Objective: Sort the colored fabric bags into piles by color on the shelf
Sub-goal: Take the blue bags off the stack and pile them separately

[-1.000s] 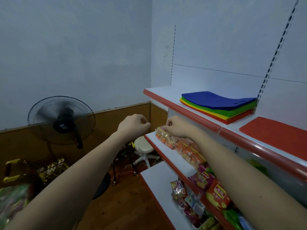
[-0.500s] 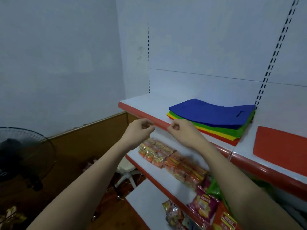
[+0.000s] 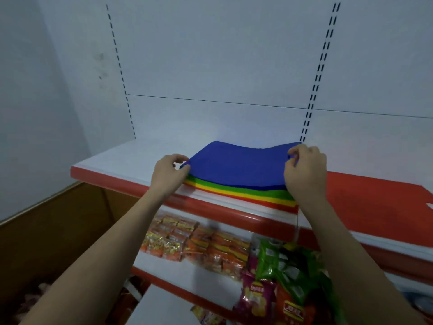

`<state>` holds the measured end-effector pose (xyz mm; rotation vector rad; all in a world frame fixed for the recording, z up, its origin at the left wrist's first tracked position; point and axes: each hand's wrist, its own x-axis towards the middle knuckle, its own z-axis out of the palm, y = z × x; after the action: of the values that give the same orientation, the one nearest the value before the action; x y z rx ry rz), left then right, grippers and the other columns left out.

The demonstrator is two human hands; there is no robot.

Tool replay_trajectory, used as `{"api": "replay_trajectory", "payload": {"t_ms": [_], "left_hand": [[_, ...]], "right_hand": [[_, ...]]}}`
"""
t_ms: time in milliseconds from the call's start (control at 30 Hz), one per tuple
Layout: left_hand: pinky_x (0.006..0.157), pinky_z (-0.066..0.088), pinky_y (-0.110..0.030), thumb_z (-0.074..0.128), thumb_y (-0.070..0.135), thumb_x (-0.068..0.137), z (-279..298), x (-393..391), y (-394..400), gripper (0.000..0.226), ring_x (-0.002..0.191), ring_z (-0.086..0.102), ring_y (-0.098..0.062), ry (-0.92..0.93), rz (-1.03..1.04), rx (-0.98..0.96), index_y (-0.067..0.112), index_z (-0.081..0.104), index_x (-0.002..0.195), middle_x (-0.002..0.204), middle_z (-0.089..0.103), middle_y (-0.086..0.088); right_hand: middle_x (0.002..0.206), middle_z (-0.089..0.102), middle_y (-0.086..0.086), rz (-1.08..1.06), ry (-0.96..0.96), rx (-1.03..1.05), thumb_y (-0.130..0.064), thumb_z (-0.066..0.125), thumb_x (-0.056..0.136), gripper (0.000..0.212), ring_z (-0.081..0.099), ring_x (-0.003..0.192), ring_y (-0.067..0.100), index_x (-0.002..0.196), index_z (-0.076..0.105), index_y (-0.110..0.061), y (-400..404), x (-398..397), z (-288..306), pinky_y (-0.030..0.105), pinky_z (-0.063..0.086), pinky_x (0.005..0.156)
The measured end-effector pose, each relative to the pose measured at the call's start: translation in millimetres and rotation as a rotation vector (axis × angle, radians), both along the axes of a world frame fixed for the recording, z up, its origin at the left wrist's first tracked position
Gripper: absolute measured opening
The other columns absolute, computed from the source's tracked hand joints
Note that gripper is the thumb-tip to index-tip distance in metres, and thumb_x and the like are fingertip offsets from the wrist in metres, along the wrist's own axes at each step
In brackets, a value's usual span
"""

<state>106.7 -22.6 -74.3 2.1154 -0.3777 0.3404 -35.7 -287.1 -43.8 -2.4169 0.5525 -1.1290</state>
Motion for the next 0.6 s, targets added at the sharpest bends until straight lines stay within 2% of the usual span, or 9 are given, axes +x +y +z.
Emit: {"api": "replay_trajectory", "payload": {"t_ms": [100, 233, 300, 367, 500, 600], "left_hand": [[0.095, 0.047, -0.037, 0.061, 0.031, 0.089, -3.0, 23.0, -15.5, 0.035, 0.116, 0.054, -0.021, 0.018, -0.017, 0.041, 0.020, 0.065, 0.122, 0.127, 0.056, -0.002], [0.092, 0.043, -0.031, 0.061, 0.035, 0.090, -19.0, 35.8, -27.2, 0.044, 0.115, 0.055, -0.018, 0.046, -0.071, 0.066, 0.017, 0.060, 0.130, 0.129, 0.053, -0.001], [0.090, 0.044, -0.032, 0.060, 0.040, 0.091, -25.5, 38.4, -27.5, 0.046, 0.113, 0.055, -0.016, 0.024, -0.062, 0.062, 0.021, 0.058, 0.133, 0.128, 0.052, 0.002], [0.089, 0.045, -0.034, 0.060, 0.042, 0.090, -28.5, 41.7, -27.5, 0.048, 0.113, 0.055, -0.016, 0.006, -0.055, 0.063, 0.023, 0.056, 0.134, 0.129, 0.052, 0.003], [0.088, 0.047, -0.036, 0.060, 0.047, 0.089, -29.8, 44.1, -28.4, 0.052, 0.114, 0.053, -0.016, -0.003, -0.059, 0.072, 0.023, 0.056, 0.135, 0.129, 0.052, 0.003], [0.089, 0.048, -0.038, 0.060, 0.054, 0.087, -29.7, 44.1, -28.4, 0.055, 0.117, 0.051, -0.016, 0.009, -0.083, 0.107, 0.026, 0.056, 0.134, 0.129, 0.051, 0.003]], "right_hand": [[0.118, 0.049, 0.020, -0.133, 0.073, 0.143, -0.008, 0.054, 0.090, 0.027, 0.045, 0.107, 0.037, 0.116, 0.058, -0.004, -11.6, -2.2, -14.3, 0.042, 0.038, 0.090], [0.116, 0.053, 0.015, -0.111, 0.037, 0.366, -0.020, 0.059, 0.093, 0.028, 0.055, 0.103, 0.032, 0.117, 0.054, -0.007, -11.2, 1.3, -35.1, 0.048, 0.049, 0.087], [0.112, 0.054, 0.012, -0.150, -0.025, 0.409, -0.023, 0.060, 0.093, 0.027, 0.057, 0.099, 0.030, 0.114, 0.052, -0.008, -9.1, 2.6, -39.2, 0.045, 0.050, 0.080], [0.113, 0.056, 0.010, -0.180, -0.062, 0.429, -0.024, 0.061, 0.093, 0.028, 0.058, 0.097, 0.027, 0.115, 0.051, -0.008, -6.5, 3.0, -39.7, 0.042, 0.050, 0.077], [0.109, 0.058, 0.005, -0.184, -0.110, 0.378, -0.021, 0.057, 0.095, 0.019, 0.061, 0.094, 0.026, 0.111, 0.048, -0.016, -0.5, 0.4, -40.8, 0.051, 0.054, 0.076], [0.100, 0.056, 0.003, -0.220, -0.103, 0.322, -0.013, 0.051, 0.097, 0.019, 0.060, 0.084, 0.027, 0.115, 0.046, -0.017, 2.7, -4.0, -41.1, 0.048, 0.053, 0.067]]}}
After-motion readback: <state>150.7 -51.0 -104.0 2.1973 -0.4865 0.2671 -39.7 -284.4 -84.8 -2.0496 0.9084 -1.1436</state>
